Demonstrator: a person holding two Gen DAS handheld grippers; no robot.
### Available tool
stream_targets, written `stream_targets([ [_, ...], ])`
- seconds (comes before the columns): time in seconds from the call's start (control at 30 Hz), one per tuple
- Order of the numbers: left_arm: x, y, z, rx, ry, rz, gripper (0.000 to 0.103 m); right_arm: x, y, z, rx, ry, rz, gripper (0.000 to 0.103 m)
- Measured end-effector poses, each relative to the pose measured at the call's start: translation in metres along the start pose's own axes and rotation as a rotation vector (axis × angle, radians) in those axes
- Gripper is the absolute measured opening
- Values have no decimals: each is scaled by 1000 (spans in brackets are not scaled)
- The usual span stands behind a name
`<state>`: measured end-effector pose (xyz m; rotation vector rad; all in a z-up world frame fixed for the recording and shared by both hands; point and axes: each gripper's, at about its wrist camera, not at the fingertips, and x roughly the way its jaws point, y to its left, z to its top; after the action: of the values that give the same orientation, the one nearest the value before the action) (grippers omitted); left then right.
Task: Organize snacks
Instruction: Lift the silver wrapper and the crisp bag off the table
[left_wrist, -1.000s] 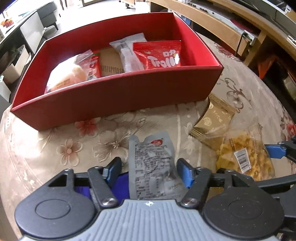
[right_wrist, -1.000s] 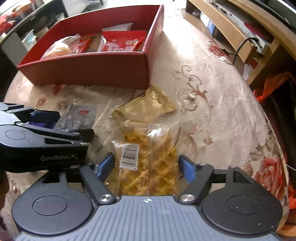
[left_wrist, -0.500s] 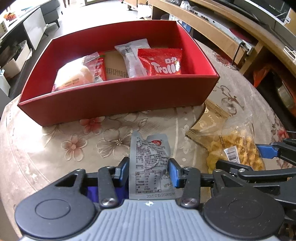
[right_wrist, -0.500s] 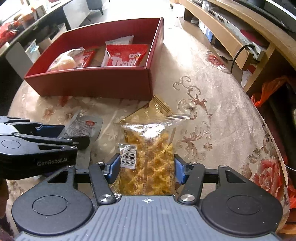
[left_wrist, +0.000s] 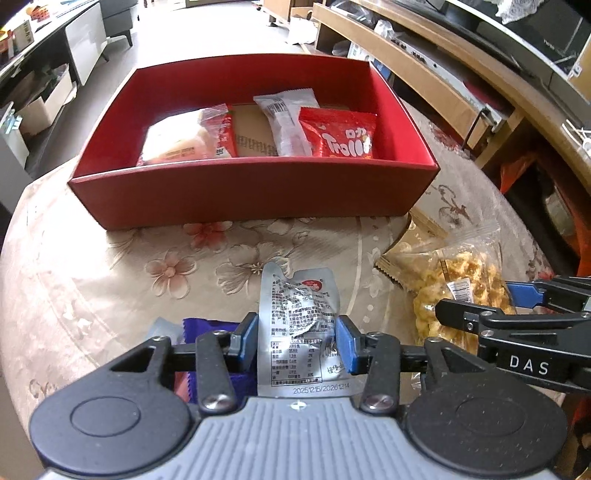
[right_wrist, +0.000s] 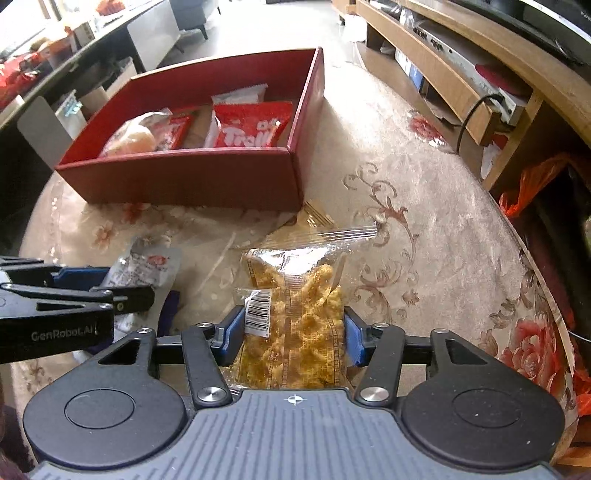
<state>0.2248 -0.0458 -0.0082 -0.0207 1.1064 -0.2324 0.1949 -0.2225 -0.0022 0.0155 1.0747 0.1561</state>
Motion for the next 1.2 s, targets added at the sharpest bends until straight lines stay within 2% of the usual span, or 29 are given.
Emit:
stream_targets([
  [0.6, -22, 2, 11, -18, -60, -47, 43, -19, 2, 9, 18, -62, 27, 61],
  [1.2, -42, 6, 29, -28, -134, -36, 43, -30, 13, 31, 21, -125, 62, 61],
])
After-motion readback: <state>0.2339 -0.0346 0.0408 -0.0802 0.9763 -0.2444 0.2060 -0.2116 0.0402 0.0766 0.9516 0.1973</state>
